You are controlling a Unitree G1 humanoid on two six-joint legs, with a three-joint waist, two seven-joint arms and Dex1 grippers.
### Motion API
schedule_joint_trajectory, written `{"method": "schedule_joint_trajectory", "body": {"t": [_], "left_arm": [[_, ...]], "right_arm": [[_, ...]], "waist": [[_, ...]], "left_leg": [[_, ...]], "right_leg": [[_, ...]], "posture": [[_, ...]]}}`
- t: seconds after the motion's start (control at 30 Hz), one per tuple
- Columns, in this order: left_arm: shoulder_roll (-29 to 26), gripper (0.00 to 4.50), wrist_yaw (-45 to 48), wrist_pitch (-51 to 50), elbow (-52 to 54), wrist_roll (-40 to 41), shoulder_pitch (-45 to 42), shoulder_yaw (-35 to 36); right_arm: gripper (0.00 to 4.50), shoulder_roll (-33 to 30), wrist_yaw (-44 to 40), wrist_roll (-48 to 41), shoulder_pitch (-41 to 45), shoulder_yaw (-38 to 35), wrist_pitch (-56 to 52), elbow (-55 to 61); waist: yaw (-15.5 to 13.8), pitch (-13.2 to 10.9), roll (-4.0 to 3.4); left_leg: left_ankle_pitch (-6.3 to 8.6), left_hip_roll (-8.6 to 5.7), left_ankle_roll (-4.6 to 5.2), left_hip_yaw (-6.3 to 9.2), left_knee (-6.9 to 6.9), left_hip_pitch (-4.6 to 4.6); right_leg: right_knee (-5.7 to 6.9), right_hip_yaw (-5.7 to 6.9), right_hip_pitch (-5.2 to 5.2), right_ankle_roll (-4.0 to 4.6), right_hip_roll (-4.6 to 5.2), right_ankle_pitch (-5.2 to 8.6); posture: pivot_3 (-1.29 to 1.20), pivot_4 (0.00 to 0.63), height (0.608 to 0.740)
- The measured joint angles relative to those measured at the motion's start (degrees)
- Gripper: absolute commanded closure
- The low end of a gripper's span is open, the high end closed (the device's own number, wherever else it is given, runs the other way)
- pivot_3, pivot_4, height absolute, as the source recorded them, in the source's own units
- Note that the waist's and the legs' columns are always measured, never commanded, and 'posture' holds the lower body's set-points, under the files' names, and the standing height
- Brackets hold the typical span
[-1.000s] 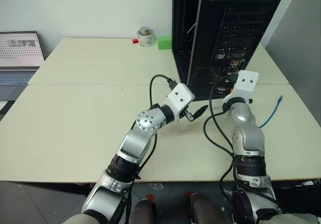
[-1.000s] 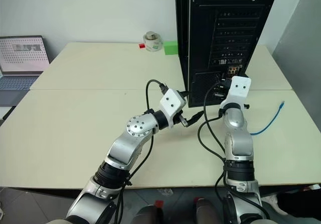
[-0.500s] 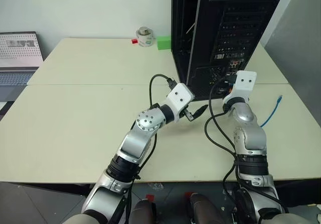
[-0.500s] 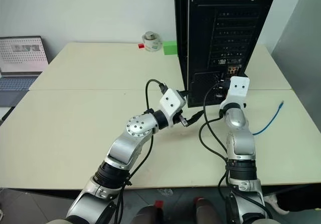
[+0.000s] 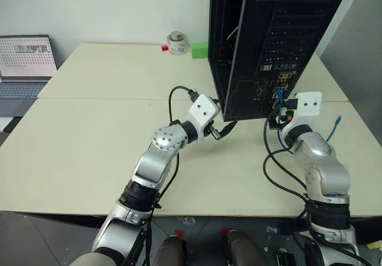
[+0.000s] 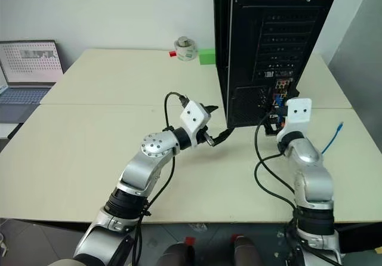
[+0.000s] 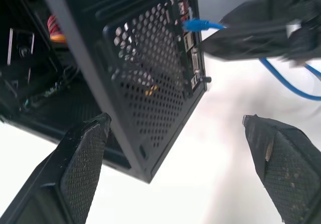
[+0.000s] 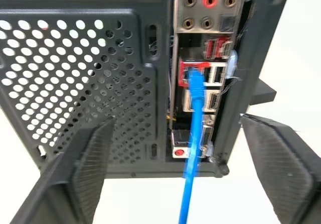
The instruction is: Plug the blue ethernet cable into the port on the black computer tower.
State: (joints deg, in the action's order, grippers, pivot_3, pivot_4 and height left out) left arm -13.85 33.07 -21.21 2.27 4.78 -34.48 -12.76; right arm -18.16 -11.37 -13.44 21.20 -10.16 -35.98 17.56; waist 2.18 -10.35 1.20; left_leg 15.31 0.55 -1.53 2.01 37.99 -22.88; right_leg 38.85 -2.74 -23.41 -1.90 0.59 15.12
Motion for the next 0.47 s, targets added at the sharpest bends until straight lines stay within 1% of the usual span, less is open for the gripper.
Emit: {"method": "schedule_joint_trajectory", "body": {"t": [0.07,0.13,0.23,0.3,0.37,0.47], "left_arm": [[-1.6,0.00,0.8,-1.2,0.3,1.1,-0.1,1.7],[-4.4,0.00,3.1,-2.8,1.9,3.0,0.1,3.4],[-6.7,0.00,5.3,-3.8,3.6,5.2,0.4,5.9],[-9.3,0.00,8.7,-4.7,7.1,8.6,2.4,7.2],[-11.1,0.00,10.8,-5.6,9.6,11.0,4.2,8.4],[-12.8,0.00,12.2,-6.3,11.7,12.8,5.2,8.8]], "right_arm": [[0.02,-3.2,-4.2,-2.6,-1.8,-1.2,-0.6,2.6],[0.02,-8.6,-11.5,-7.2,-5.0,-3.7,-0.8,4.3],[0.02,-12.4,-17.3,-11.1,-6.7,-7.2,-0.8,4.4],[0.02,-16.7,-22.1,-14.6,-7.0,-10.4,-0.6,3.6],[0.02,-19.4,-25.1,-16.2,-6.3,-13.2,0.4,1.9],[0.02,-20.8,-27.5,-17.1,-5.4,-13.5,1.5,-0.9]], "waist": [[0.0,0.0,-0.01],[-0.1,0.0,0.00],[-0.2,0.0,0.00],[-0.1,-0.1,-0.02],[-0.2,-0.1,0.00],[-0.3,-0.1,0.01]], "left_leg": [[0.00,0.00,0.00,0.01,0.00,0.01],[0.00,0.01,0.00,0.06,0.00,-0.02],[0.00,0.01,0.01,0.04,0.01,0.01],[0.00,0.02,0.01,0.01,0.00,0.03],[0.00,0.04,0.01,0.03,0.01,0.04],[0.00,0.03,0.01,0.00,0.03,0.05]], "right_leg": [[0.00,0.01,0.00,0.00,-0.01,0.00],[-0.05,0.06,0.03,-0.01,-0.02,0.00],[-0.06,0.04,0.05,-0.01,-0.02,0.00],[-0.06,0.03,0.06,-0.01,-0.02,0.01],[-0.08,0.06,0.09,-0.01,-0.02,0.01],[-0.08,0.07,0.12,-0.01,-0.03,0.01]], "posture": [[0.00,0.150,0.740],[0.00,0.150,0.740],[0.00,0.150,0.740],[0.00,0.150,0.740],[0.00,0.150,0.740],[0.00,0.150,0.740]]}}
